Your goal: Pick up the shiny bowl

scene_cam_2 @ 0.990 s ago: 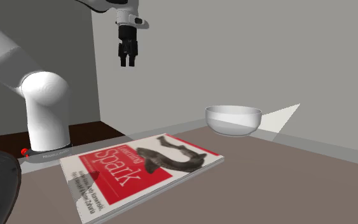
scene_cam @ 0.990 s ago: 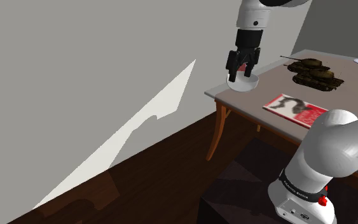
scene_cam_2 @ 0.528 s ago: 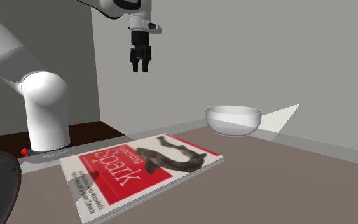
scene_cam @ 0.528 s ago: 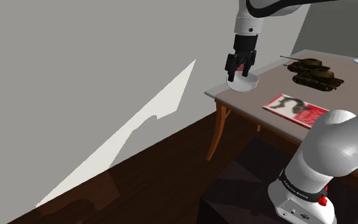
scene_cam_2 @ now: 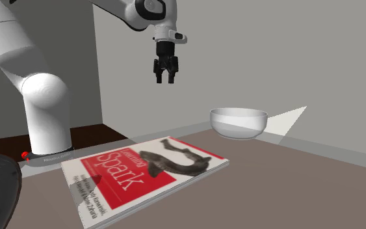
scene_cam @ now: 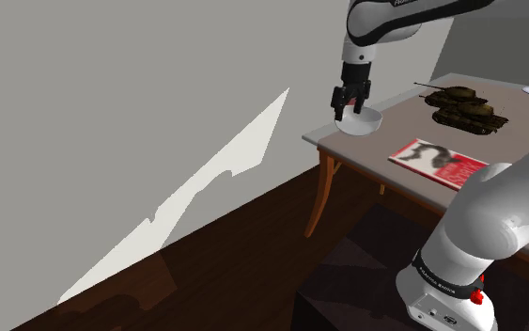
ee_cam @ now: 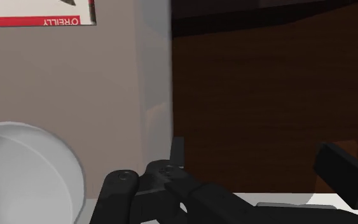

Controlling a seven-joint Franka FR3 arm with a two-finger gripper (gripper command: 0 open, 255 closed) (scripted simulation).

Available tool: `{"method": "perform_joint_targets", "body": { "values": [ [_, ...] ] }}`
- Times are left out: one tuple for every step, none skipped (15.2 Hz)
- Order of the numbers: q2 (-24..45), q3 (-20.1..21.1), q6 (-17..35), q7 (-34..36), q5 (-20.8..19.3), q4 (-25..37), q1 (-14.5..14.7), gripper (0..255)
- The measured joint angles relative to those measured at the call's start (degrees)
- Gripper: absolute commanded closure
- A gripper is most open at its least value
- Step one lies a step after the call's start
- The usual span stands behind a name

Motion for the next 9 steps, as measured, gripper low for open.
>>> {"method": "perform_joint_targets", "body": {
  "values": [
    [1.39, -0.82, 0.71, -1.00, -0.34, 0.75, -0.32, 0],
    [2.97, -1.59, 1.67, -1.90, -0.56, 1.46, -0.57, 0],
    [4.91, -2.31, 2.32, -2.80, -0.63, 2.86, -0.74, 0],
    [6.76, -3.28, 3.61, -4.01, -0.78, 3.48, -1.09, 0],
    [8.19, -3.91, 4.11, -4.85, -0.85, 4.48, -1.31, 0],
    [10.08, -4.60, 4.93, -5.77, -0.76, 5.66, -1.50, 0],
    [12.15, -5.22, 5.55, -6.65, -0.52, 7.21, -1.64, 0],
    [13.93, -5.94, 6.28, -7.72, -0.40, 8.34, -1.94, 0],
    [15.70, -6.57, 6.85, -8.70, -0.17, 9.61, -2.21, 0]
  ]
}}
